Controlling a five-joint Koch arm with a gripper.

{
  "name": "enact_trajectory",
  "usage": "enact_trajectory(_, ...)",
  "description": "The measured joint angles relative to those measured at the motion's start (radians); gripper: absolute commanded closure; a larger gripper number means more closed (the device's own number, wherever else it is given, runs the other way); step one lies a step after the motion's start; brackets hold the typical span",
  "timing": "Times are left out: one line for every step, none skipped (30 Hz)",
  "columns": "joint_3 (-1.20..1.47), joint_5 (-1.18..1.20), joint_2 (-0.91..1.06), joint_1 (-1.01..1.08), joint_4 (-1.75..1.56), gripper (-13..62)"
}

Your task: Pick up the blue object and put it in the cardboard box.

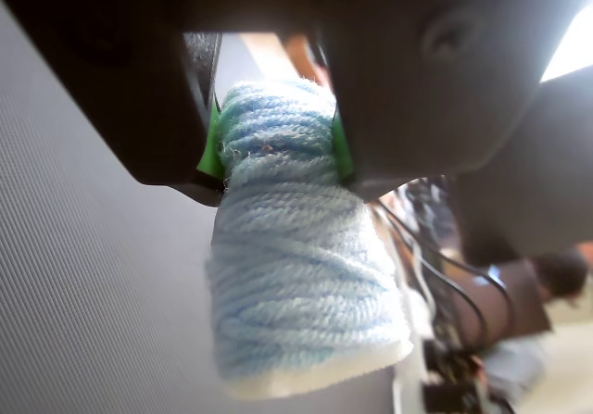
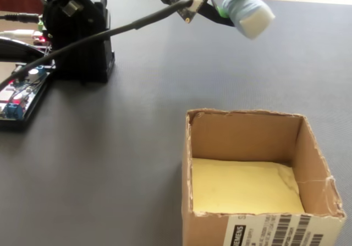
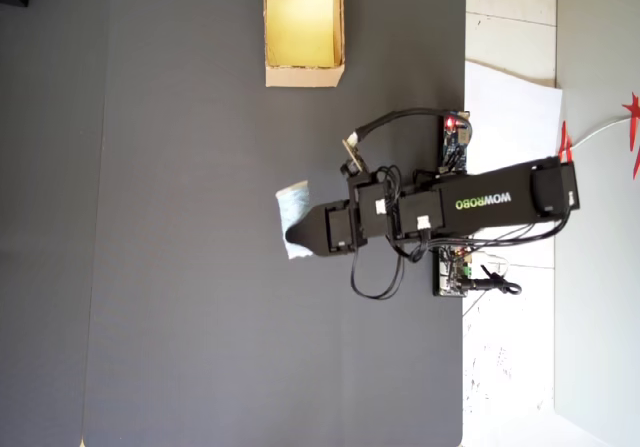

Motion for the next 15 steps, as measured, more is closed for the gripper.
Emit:
enact_trajectory(0.002, 0.000, 0.003, 0.023, -0.011, 58.5)
enact_trajectory(0.002, -0.005, 0.006, 0.044, -0.021, 58.5)
enact_trajectory(0.011, -0.009, 0.014, 0.071, -0.035, 58.5)
enact_trajectory(0.025, -0.015, 0.025, 0.103, -0.043, 58.5)
enact_trajectory(0.025, -0.015, 0.026, 0.104, -0.043, 58.5)
enact_trajectory(0.023, -0.020, 0.026, 0.133, -0.049, 58.5)
enact_trajectory(0.023, -0.021, 0.026, 0.138, -0.052, 58.5)
enact_trajectory(0.023, -0.029, 0.026, 0.170, -0.064, 58.5)
enact_trajectory(0.023, -0.029, 0.026, 0.175, -0.069, 58.5)
enact_trajectory(0.023, -0.034, 0.026, 0.190, -0.075, 58.5)
enact_trajectory(0.023, -0.044, 0.029, 0.225, -0.080, 58.5)
enact_trajectory(0.023, -0.061, 0.032, 0.262, -0.083, 58.5)
enact_trajectory(0.023, -0.066, 0.034, 0.284, -0.083, 58.5)
enact_trajectory(0.023, -0.072, 0.035, 0.324, -0.084, 58.5)
enact_trajectory(0.023, -0.077, 0.035, 0.373, -0.092, 58.5)
